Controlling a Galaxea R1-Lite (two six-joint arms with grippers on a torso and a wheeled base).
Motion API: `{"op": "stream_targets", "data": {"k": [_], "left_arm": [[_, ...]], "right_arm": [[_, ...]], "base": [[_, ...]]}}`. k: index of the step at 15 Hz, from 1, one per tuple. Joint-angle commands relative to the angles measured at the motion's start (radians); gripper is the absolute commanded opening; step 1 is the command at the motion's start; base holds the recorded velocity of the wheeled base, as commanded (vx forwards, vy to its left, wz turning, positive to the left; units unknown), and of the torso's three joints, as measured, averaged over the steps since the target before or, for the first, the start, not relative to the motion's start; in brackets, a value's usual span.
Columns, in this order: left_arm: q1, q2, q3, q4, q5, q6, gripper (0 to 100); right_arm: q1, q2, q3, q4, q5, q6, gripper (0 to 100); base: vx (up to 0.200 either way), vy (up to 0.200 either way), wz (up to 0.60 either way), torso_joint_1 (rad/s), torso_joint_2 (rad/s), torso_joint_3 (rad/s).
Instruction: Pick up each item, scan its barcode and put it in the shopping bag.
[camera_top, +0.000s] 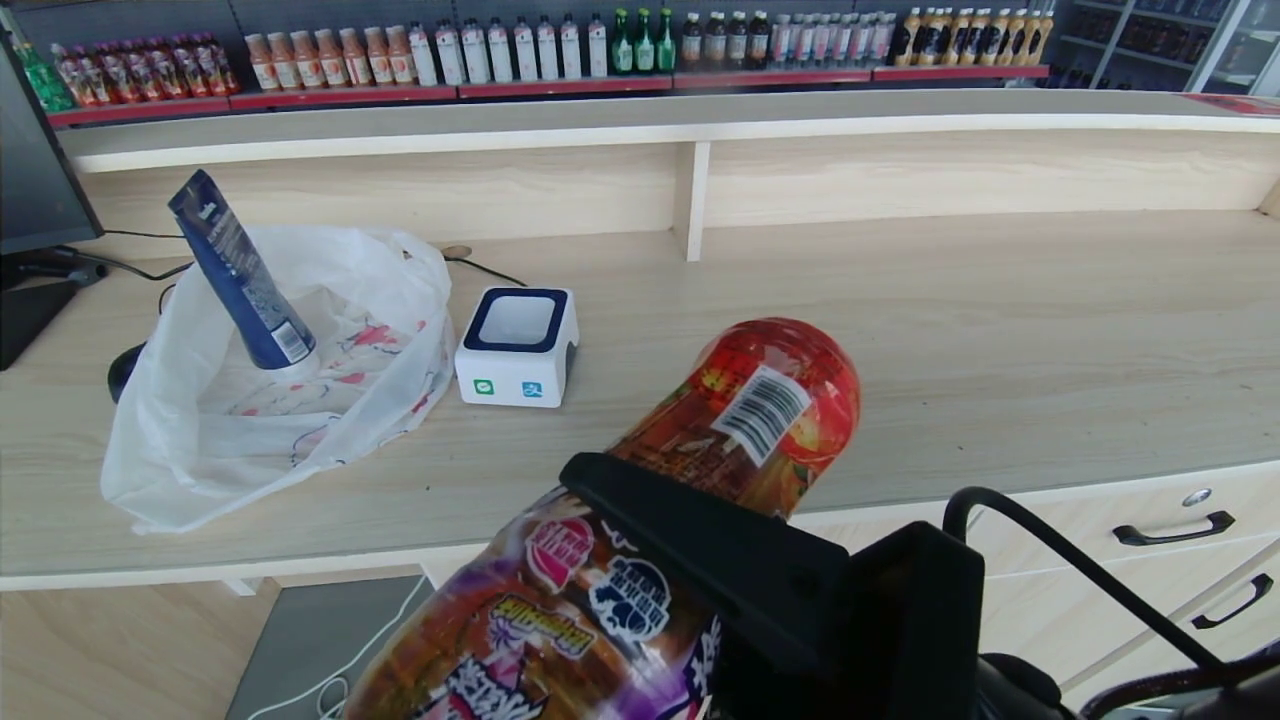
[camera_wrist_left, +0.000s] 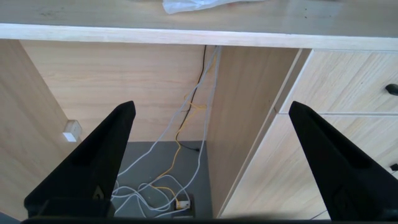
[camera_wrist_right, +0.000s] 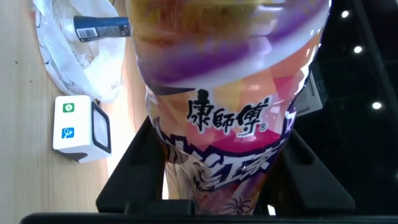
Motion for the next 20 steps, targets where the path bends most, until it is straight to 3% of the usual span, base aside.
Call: {"op": "stream_targets", "data": {"k": [1, 15, 20], "left_arm": [[0.001, 0.0, 0.0, 0.0, 0.0, 0.0, 100], [0.0, 0.0, 0.0, 0.0, 0.0, 0.0, 100], [0.001, 0.0, 0.0, 0.0, 0.0, 0.0, 100]], "right_arm": [[0.004, -0.008, -0.006, -0.001, 0.001, -0.009, 0], [0.022, -0.009, -0.005, -0.001, -0.001, -0.002, 0], [0.019, -0.008, 0.005, -0.001, -0.009, 0.178, 0]], "base": [[0.0, 0.0, 0.0, 0.0, 0.0, 0.0], [0.0, 0.0, 0.0, 0.0, 0.0, 0.0], [0.0, 0.0, 0.0, 0.0, 0.0, 0.0]]}}
